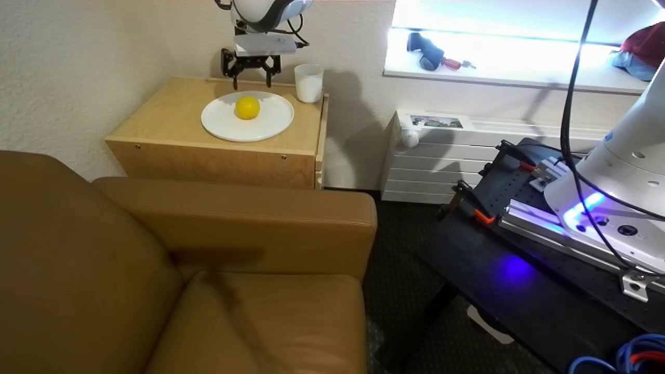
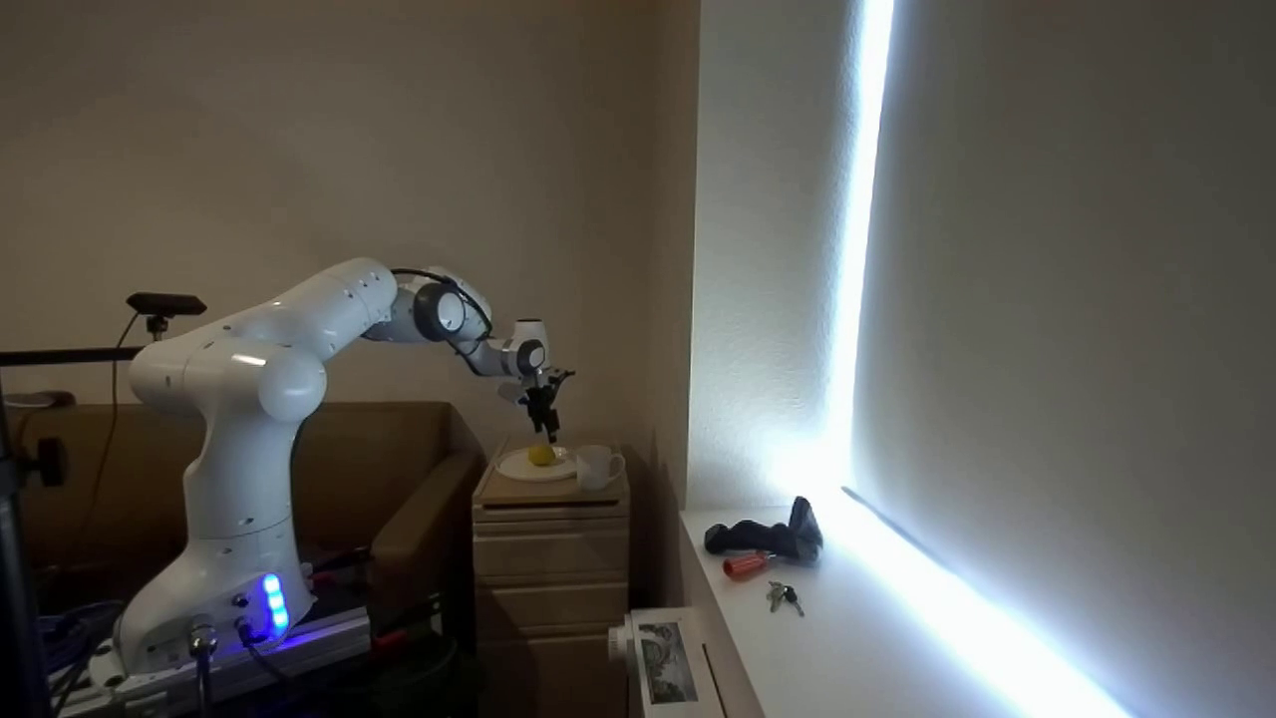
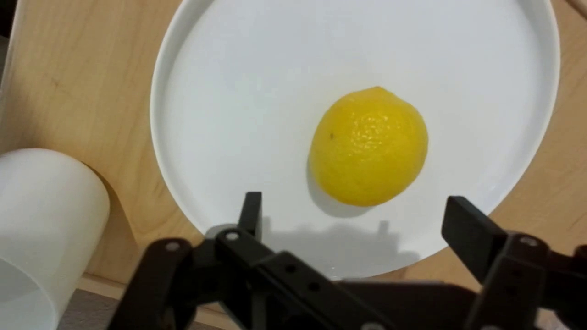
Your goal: Place the lemon on the windowsill
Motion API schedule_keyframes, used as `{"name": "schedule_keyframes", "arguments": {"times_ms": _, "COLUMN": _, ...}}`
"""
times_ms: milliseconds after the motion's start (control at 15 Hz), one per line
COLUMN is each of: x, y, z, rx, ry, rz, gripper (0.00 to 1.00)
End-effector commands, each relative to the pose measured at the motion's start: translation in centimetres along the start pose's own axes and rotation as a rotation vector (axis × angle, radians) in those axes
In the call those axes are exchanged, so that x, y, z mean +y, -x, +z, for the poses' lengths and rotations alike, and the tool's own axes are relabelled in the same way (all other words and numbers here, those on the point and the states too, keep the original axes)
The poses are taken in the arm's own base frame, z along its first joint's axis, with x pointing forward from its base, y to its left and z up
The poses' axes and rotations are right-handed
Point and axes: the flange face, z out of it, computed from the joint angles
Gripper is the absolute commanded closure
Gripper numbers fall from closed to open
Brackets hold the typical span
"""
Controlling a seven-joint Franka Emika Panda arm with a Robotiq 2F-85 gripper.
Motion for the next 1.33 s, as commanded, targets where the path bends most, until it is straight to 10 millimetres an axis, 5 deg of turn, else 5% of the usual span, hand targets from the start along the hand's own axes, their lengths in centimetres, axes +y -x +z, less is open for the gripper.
{"name": "schedule_keyframes", "arguments": {"times_ms": 0, "x": -0.5, "y": -0.3, "z": 0.9, "rx": -0.008, "ry": -0.012, "rz": -0.020, "gripper": 0.00}}
{"name": "schedule_keyframes", "arguments": {"times_ms": 1000, "x": -0.8, "y": 1.9, "z": 3.4, "rx": -0.106, "ry": 0.004, "rz": -0.044, "gripper": 0.00}}
{"name": "schedule_keyframes", "arguments": {"times_ms": 1133, "x": -0.7, "y": 1.9, "z": 3.6, "rx": -0.101, "ry": 0.015, "rz": -0.051, "gripper": 0.26}}
{"name": "schedule_keyframes", "arguments": {"times_ms": 1267, "x": -0.7, "y": 1.9, "z": 3.7, "rx": -0.095, "ry": 0.017, "rz": -0.061, "gripper": 0.40}}
